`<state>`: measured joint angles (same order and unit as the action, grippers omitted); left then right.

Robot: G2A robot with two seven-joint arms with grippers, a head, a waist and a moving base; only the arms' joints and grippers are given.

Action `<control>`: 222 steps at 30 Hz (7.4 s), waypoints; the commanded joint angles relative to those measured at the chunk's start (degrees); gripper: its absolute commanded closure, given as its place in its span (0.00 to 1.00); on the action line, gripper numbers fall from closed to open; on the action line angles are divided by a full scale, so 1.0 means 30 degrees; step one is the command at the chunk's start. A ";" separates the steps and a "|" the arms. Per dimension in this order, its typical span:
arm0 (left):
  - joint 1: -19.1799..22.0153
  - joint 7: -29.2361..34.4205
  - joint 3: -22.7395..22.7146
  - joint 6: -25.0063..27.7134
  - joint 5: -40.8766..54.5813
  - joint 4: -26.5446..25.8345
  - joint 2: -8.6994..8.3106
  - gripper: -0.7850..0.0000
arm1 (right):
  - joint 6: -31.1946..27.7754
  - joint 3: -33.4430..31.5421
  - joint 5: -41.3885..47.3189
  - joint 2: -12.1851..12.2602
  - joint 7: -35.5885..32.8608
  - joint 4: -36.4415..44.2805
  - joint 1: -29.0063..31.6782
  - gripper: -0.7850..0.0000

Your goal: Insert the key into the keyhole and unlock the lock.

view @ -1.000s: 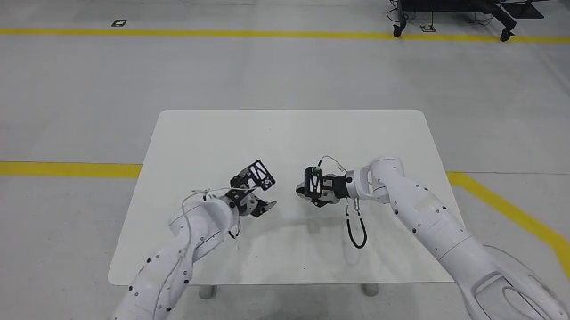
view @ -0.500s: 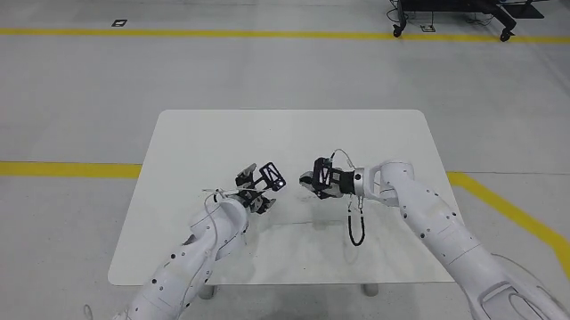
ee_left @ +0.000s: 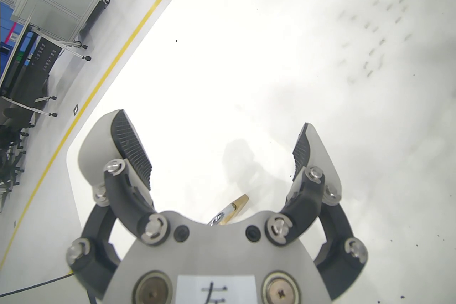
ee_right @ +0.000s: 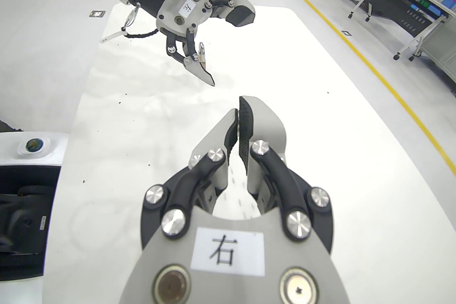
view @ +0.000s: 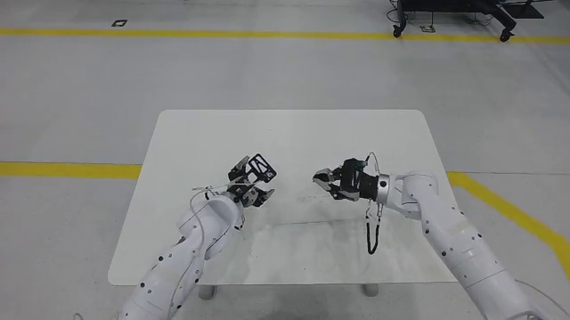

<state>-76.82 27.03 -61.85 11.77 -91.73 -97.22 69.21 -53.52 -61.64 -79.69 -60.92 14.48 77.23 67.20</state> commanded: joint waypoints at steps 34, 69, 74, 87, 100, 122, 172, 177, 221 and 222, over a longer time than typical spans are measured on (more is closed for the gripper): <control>0.1345 0.6418 -0.2516 1.5409 3.8396 0.7837 -0.1178 0.24 | -0.1494 0.7598 2.1277 -0.1568 -0.1336 -0.3779 -0.3895 1.00; 0.1971 0.4478 -0.2453 1.5409 3.3880 0.9204 0.0009 0.66 | -0.1494 0.9168 2.9731 -0.3978 -1.1241 -0.7694 -0.6425 1.00; 0.2077 0.4108 -0.2428 1.5409 3.3175 0.9378 0.0107 0.85 | -0.1494 0.8656 2.9648 -0.4246 -1.1771 -0.8202 -0.6396 1.00; 0.2256 0.2412 -0.2395 1.5409 3.1321 0.9827 0.0228 1.00 | -0.1494 0.7978 2.9369 -0.5044 -1.2925 -0.9304 -0.6579 0.10; 0.2189 0.2036 -0.2403 1.5409 3.0793 0.9620 0.0044 1.00 | -0.1494 0.7766 2.8903 -0.5147 -1.3074 -0.9518 -0.6650 0.00; 0.1946 0.3075 -0.1686 1.5409 2.8356 0.8454 -0.0525 1.00 | 0.1248 0.4548 2.0671 -0.2459 -1.7745 -0.4198 -0.4939 0.52; 0.2751 -0.4319 0.1250 1.5409 2.3312 0.8149 -0.2430 0.00 | -0.1494 0.1551 2.5306 -0.0443 -1.9274 -0.2016 -0.2241 1.00; 0.2751 -0.4319 0.1250 1.5409 2.3312 0.8149 -0.2430 0.00 | -0.1494 0.0711 2.5231 -0.0117 -1.8889 -0.1209 -0.1291 1.00; 0.1008 0.0486 -0.2012 0.9279 0.6164 0.3421 -0.3571 0.31 | -0.1494 0.0711 2.5231 -0.0117 -1.8889 -0.1209 -0.1291 1.00; 0.1015 0.0483 -0.1960 0.9309 0.6239 0.3450 -0.3563 0.50 | -0.1494 0.0711 2.5231 -0.0117 -1.8889 -0.1209 -0.1291 1.00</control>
<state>-73.80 28.49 -67.92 39.71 -73.24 -86.94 58.49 -58.00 -59.51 -4.00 -61.27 -42.18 73.60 63.33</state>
